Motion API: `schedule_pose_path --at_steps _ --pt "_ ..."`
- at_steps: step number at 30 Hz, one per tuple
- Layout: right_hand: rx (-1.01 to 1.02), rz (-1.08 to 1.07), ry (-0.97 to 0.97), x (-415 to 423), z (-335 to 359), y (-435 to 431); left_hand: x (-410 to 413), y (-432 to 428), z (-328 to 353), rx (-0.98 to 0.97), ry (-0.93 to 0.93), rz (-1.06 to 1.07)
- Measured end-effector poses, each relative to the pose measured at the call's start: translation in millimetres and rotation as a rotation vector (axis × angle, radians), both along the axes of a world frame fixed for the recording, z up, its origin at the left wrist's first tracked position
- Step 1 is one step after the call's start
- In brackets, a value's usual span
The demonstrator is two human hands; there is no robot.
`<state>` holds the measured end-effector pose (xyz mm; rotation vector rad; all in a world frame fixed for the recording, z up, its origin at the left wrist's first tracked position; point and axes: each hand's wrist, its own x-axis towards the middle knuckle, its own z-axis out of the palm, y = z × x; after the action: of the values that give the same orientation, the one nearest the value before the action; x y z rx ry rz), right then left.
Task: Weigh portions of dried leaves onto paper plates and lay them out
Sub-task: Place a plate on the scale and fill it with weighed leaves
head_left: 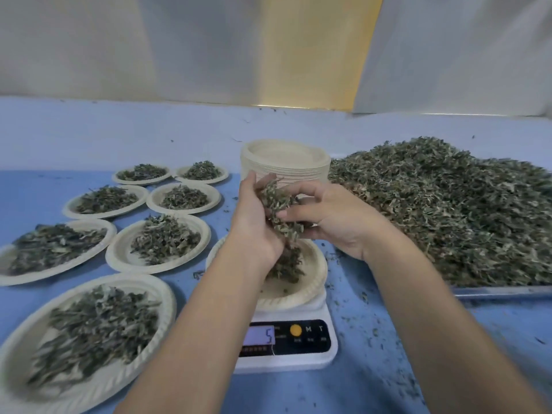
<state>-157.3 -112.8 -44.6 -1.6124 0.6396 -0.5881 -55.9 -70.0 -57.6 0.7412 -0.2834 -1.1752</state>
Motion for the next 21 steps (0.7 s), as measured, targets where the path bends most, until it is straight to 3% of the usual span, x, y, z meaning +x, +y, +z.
schedule_pose_path --at_steps 8,17,21 --pt "-0.447 -0.085 0.146 35.3 -2.5 20.1 19.2 3.2 -7.5 0.08 -0.07 0.12" --pt "-0.458 -0.236 0.061 37.2 -14.9 18.2 22.2 -0.1 -10.3 0.146 0.002 0.109" --pt "-0.609 -0.267 0.112 34.7 -17.4 17.9 18.0 -1.8 -11.3 0.102 -0.028 0.171"
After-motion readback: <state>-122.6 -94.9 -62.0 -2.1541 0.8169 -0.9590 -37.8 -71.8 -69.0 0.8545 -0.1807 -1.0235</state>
